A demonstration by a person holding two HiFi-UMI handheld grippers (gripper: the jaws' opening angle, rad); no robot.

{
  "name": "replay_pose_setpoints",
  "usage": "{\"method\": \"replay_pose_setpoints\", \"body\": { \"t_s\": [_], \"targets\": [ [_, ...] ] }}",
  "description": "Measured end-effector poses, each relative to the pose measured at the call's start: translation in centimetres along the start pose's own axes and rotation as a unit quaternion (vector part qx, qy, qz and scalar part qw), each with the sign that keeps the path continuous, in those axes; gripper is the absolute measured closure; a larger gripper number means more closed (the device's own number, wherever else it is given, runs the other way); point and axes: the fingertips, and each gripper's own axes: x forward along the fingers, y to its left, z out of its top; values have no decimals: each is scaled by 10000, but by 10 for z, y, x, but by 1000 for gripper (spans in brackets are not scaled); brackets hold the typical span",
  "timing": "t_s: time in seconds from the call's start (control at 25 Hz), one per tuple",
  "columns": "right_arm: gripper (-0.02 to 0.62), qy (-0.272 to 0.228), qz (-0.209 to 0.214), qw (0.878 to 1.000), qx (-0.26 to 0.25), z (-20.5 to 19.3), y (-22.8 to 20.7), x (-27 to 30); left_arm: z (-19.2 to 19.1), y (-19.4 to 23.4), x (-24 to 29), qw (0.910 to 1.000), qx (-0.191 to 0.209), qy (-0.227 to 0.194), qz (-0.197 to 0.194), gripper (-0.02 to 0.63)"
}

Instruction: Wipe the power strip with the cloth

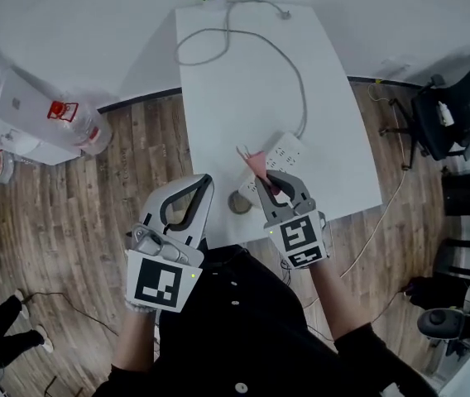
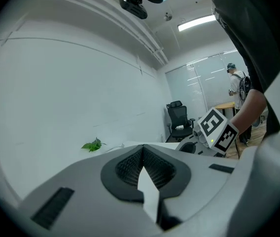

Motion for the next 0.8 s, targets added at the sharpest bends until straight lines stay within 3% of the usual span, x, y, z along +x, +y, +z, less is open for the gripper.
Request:
{"method": "replay_pose_setpoints", "body": {
  "t_s": [0.36, 0.56, 0.8],
  "targets": [
    [546, -559, -742, 9955, 167, 43, -28, -53, 25, -8, 16, 9984, 254, -311, -395, 594],
    [546, -741, -931, 9918, 474, 56, -36, -76, 32, -12, 21, 9970, 339, -414, -567, 594],
    [545, -728, -1042, 9907, 490, 60, -34, -89, 31, -18, 21, 9961, 310, -430, -707, 594]
  ]
}}
